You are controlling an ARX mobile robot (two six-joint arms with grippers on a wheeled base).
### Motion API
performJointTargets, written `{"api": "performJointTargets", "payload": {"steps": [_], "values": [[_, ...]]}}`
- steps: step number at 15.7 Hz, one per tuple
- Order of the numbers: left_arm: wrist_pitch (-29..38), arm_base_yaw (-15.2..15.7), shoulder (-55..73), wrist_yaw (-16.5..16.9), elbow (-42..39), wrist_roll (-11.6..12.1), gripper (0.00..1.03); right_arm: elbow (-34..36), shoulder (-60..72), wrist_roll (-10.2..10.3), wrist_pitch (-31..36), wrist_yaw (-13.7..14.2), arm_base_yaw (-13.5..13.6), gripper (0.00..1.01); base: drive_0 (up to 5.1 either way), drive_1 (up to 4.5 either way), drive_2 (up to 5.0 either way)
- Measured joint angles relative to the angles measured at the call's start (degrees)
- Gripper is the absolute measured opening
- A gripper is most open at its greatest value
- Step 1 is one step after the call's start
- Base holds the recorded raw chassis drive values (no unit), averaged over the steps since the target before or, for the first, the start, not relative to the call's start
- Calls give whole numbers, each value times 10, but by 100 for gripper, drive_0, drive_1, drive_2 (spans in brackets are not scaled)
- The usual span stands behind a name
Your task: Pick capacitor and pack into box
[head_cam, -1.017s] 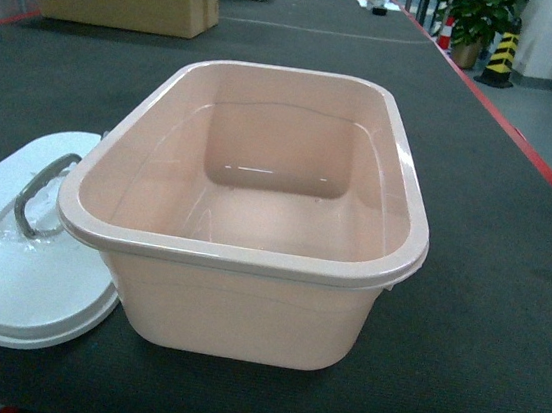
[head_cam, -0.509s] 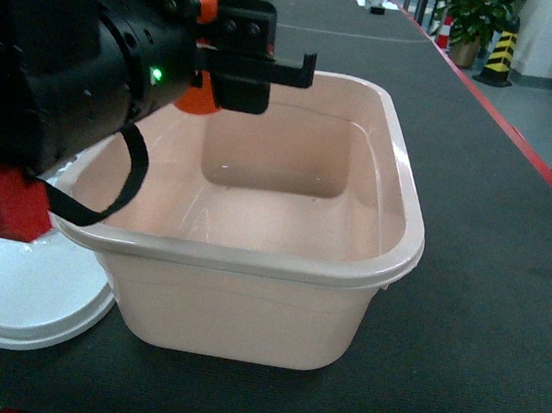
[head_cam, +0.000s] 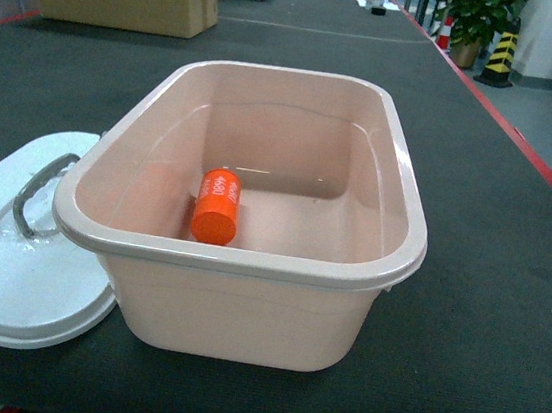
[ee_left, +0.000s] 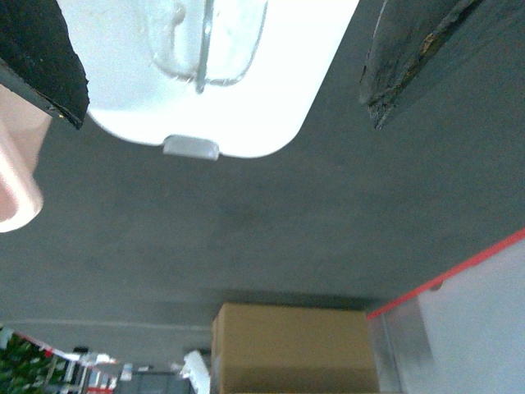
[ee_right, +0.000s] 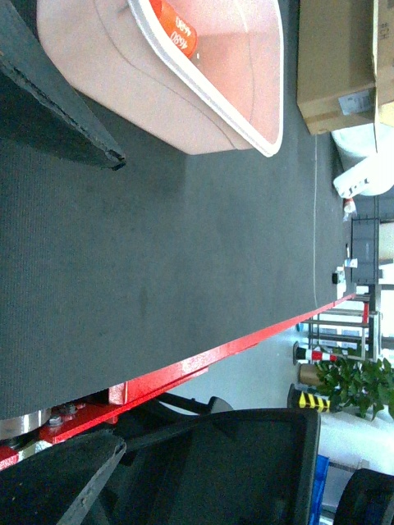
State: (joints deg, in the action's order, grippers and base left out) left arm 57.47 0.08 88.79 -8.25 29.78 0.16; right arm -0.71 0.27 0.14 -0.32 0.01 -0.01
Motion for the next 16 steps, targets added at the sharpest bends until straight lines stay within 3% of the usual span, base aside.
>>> {"api": "performJointTargets", "payload": {"steps": [2,4,7,11,16], "values": [[48,16,98,21,0,3,98,0,0,0,0,0,0,98,0,0,0],[65,21,199,39,54,-4,98,0,0,0,0,0,0,98,0,0,0],[22,23,316,51,134,-3,98,0,0,0,0,0,0,98,0,0,0],[-17,12,331,59,170,18,54,0,0,0,0,0,0,98,0,0,0],[-30,16,329,56,168,18,2,0,0,0,0,0,0,98,0,0,0]]}}
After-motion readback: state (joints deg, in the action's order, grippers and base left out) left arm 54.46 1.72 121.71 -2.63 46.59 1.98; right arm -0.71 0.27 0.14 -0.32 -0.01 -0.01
